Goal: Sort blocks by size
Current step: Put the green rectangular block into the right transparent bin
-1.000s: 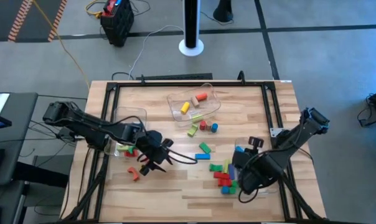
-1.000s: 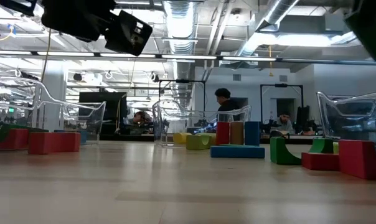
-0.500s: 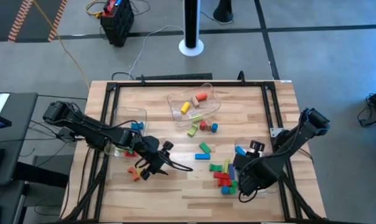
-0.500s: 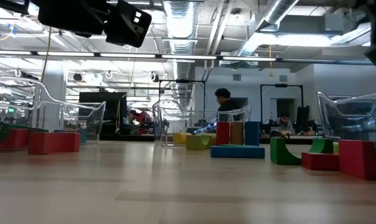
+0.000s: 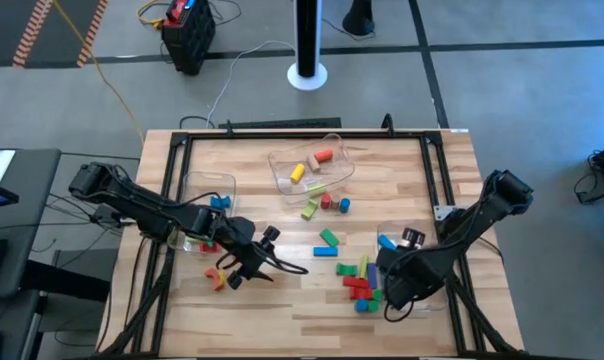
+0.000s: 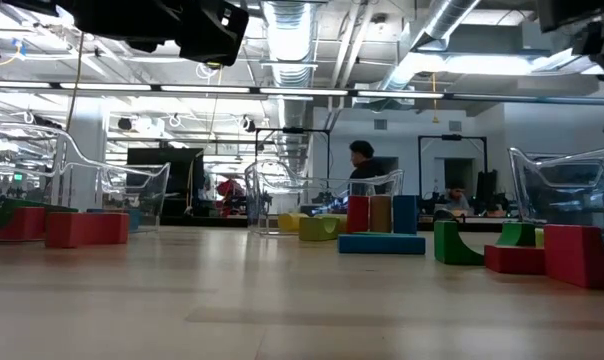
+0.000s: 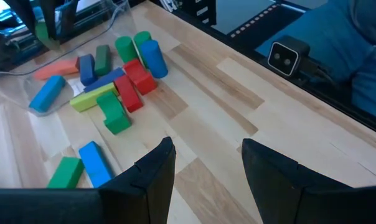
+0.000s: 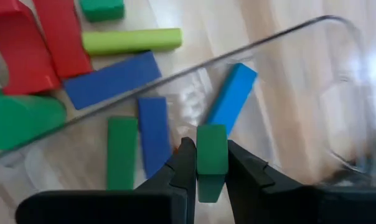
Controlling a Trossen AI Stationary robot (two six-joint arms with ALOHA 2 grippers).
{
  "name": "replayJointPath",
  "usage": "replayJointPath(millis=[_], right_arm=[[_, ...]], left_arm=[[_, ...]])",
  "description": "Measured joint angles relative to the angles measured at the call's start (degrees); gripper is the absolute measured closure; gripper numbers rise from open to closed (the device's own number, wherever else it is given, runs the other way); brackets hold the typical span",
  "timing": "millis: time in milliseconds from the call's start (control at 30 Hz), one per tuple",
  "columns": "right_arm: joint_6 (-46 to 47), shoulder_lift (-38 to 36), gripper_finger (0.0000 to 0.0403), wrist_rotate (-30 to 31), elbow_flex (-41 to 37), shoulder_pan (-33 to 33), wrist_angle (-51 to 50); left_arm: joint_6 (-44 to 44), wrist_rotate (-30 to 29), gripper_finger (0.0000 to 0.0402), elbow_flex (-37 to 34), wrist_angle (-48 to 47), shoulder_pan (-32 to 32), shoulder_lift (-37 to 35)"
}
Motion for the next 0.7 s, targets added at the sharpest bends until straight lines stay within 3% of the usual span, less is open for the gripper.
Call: replayJointPath(millis=[700], right_arm=[[1.1, -18.0, 0.0304, -0.4, -20.3, -3.2, 20.7]], left_arm=[[0.7, 0.1, 0.0221, 0.0, 0.0, 0.0, 0.0]])
